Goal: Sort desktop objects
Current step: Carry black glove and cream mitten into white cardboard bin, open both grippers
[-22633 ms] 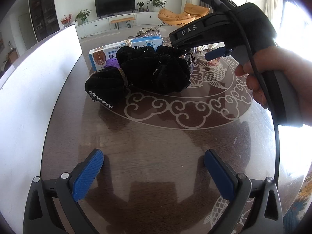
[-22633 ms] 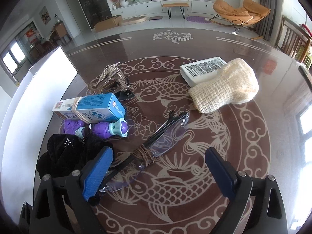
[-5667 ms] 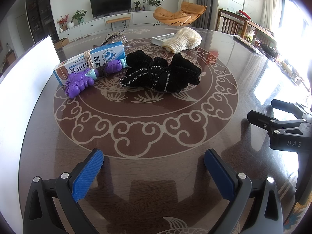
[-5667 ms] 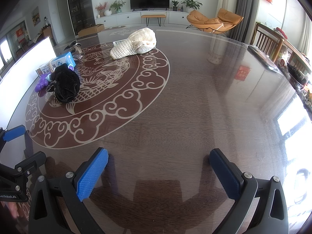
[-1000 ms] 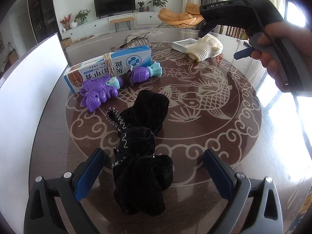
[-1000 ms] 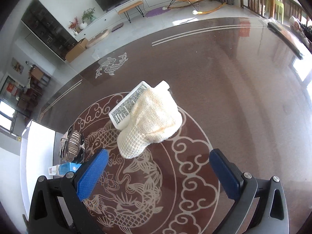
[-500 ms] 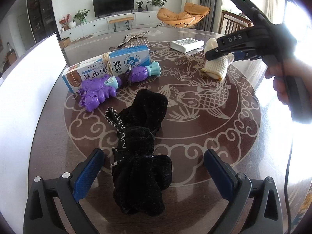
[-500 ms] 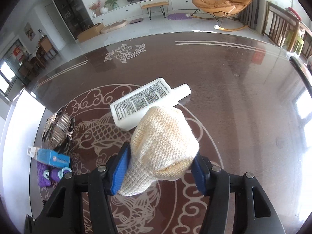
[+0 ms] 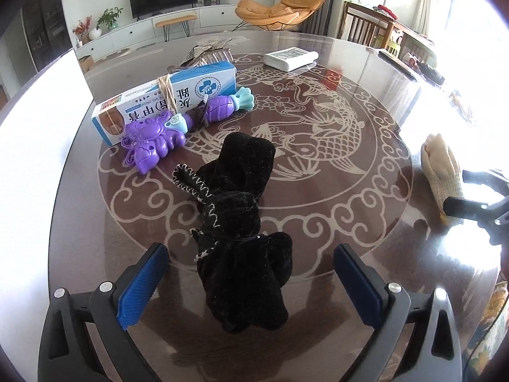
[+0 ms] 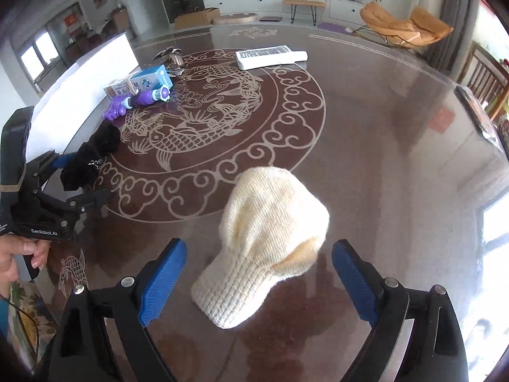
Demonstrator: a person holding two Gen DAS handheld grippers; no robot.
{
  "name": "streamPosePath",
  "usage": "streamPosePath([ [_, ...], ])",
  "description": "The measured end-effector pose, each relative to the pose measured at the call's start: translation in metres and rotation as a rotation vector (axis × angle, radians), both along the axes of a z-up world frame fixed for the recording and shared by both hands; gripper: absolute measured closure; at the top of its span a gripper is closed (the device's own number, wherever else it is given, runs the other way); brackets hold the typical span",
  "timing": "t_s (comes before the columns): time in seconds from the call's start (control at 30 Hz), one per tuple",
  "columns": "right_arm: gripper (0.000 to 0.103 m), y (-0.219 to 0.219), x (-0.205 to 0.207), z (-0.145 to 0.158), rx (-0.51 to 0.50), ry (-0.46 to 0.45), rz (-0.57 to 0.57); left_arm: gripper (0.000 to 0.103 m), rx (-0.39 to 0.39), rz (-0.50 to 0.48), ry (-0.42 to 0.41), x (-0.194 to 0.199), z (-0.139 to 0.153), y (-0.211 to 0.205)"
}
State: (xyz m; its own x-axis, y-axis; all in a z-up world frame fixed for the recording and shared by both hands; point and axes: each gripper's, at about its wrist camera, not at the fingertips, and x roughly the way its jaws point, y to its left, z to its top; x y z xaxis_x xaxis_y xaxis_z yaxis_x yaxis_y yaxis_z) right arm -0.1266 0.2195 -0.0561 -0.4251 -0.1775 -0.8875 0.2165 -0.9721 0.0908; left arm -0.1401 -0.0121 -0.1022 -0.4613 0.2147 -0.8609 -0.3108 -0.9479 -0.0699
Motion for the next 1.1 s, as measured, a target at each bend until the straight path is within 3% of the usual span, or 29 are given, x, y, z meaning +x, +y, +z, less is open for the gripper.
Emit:
streamPosePath([
  [0.07, 0.009, 0.001, 0.006, -0.009, -0.029, -0.016, -0.075, 0.0, 0.074, 0.012, -0.032, 0.0, 0.003, -0.006],
  [0.1, 0.01, -0.002, 0.01, -0.008, -0.023, 0.022, -0.098, 0.0, 0.089, 0.011, -0.037, -0.001, 0.005, -0.007],
  [0.23, 0.01, -0.017, 0.008, -0.009, -0.036, 0.05, -0.134, 0.0, -0.04, 0.03, 0.031, -0.008, 0.007, 0.006],
  [0.3, 0.018, -0.024, 0.004, -0.009, -0.029, 0.053, -0.132, 0.031, -0.079, 0.023, 0.064, -0.006, 0.001, 0.01],
  [0.33, 0.037, -0.028, 0.002, -0.008, 0.006, 0.062, -0.129, 0.059, -0.043, 0.018, 0.085, -0.004, 0.004, 0.009],
  [0.37, 0.058, -0.032, 0.002, -0.006, 0.031, 0.071, -0.117, 0.07, -0.058, 0.033, 0.098, -0.002, 0.005, 0.008],
  [0.4, 0.059, -0.033, 0.003, -0.005, 0.023, 0.073, -0.097, 0.07, -0.026, 0.032, 0.109, 0.001, 0.009, 0.006],
  [0.43, 0.069, -0.033, 0.005, -0.003, 0.018, 0.069, -0.087, 0.07, 0.022, 0.031, 0.119, 0.005, 0.016, 0.0],
  [0.63, 0.068, -0.048, 0.03, 0.038, 0.009, 0.128, 0.013, 0.07, 0.247, 0.104, 0.193, 0.052, 0.074, -0.047],
  [0.73, 0.068, -0.078, 0.033, 0.07, -0.025, 0.17, 0.084, 0.07, 0.303, 0.155, 0.244, 0.071, 0.111, -0.092],
  [0.87, 0.068, -0.152, 0.03, 0.112, -0.112, 0.224, 0.217, 0.069, 0.299, 0.272, 0.275, 0.08, 0.146, -0.17],
  [0.93, 0.068, -0.198, 0.027, 0.128, -0.165, 0.233, 0.291, 0.069, 0.242, 0.356, 0.28, 0.081, 0.152, -0.211],
  [1.1, 0.068, -0.318, 0.024, 0.148, -0.256, 0.257, 0.462, 0.069, 0.147, 0.536, 0.172, 0.078, 0.124, -0.293],
])
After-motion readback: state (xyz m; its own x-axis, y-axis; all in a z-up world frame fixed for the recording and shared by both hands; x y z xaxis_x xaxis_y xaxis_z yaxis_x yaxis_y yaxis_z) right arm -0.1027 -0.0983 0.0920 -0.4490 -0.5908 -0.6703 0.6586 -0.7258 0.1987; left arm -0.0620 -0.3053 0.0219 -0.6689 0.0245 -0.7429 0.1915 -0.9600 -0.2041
